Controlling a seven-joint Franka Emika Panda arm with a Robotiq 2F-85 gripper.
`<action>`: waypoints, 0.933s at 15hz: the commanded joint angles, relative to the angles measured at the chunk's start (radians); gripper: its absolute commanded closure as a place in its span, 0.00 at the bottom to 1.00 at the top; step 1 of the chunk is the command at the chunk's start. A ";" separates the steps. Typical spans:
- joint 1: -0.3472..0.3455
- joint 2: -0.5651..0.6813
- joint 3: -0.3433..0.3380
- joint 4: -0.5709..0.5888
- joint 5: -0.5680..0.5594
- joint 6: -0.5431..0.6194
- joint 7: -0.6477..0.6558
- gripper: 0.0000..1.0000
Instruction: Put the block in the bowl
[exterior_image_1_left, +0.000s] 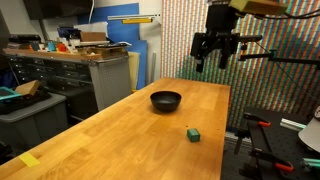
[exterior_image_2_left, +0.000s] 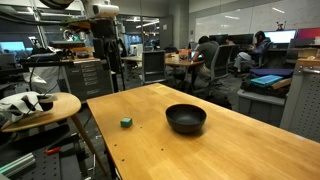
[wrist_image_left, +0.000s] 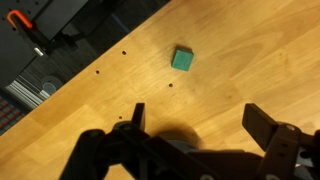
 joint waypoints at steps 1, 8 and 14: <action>0.017 0.041 0.016 -0.069 -0.002 0.163 0.111 0.00; -0.005 0.210 0.035 -0.138 -0.067 0.490 0.210 0.00; 0.001 0.378 -0.010 -0.140 -0.130 0.612 0.243 0.00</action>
